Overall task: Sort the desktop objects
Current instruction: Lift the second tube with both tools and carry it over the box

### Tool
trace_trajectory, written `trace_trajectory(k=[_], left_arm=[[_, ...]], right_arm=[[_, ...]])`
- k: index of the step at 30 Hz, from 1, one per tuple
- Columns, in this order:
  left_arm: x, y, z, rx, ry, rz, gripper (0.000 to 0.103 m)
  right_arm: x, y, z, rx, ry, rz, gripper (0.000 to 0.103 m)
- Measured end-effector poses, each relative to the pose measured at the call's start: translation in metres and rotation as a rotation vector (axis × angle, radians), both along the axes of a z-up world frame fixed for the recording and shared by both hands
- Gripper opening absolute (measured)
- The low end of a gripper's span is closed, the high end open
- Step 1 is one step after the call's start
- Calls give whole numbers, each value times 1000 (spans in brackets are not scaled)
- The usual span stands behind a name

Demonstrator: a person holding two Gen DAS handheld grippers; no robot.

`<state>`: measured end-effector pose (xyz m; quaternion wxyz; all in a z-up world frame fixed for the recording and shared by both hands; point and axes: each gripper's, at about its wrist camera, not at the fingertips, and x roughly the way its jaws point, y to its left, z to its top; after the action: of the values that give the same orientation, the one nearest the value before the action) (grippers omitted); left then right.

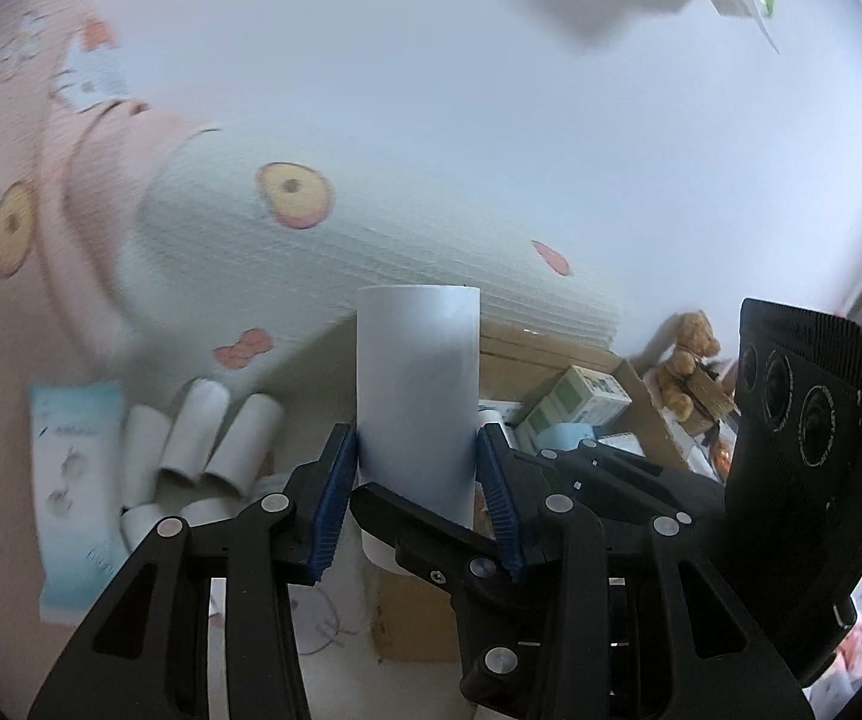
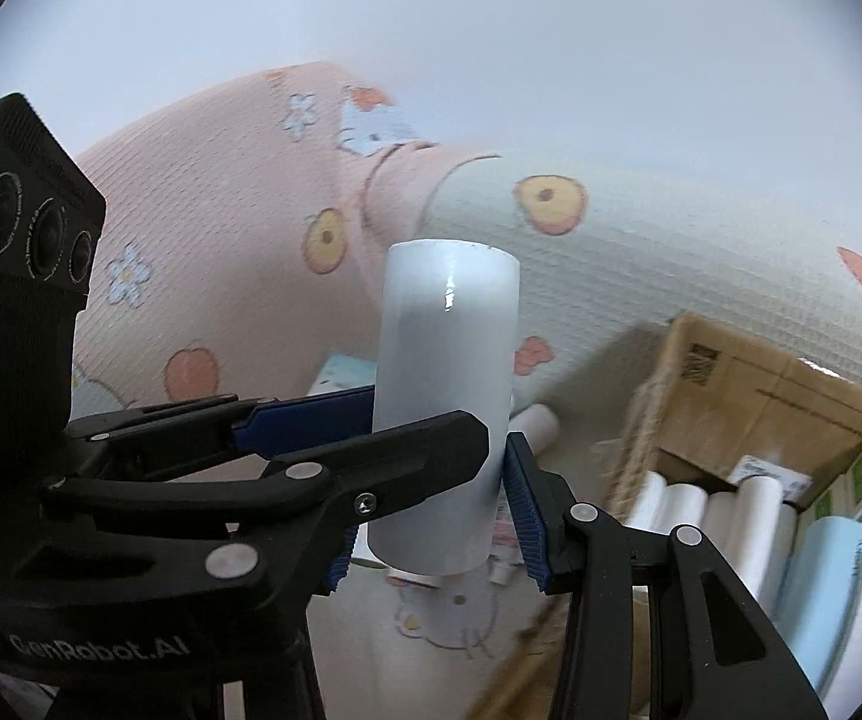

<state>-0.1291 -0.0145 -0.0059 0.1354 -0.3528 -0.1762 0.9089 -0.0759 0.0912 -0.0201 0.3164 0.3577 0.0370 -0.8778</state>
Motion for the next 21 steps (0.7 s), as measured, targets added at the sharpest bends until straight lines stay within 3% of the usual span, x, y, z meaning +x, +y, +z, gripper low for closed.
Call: trace_trajectory(k=[11, 17, 21], left_arm=[[-53, 59, 4, -16, -41, -152, 45], [-80, 89, -3, -44, -96, -216, 45], [-101, 103, -13, -39, -185, -240, 45]], right_arm=[[-33, 59, 12, 53, -25, -100, 42], [-50, 87, 8, 87, -78, -146, 42], [-69, 105, 0, 86, -145, -168, 42]])
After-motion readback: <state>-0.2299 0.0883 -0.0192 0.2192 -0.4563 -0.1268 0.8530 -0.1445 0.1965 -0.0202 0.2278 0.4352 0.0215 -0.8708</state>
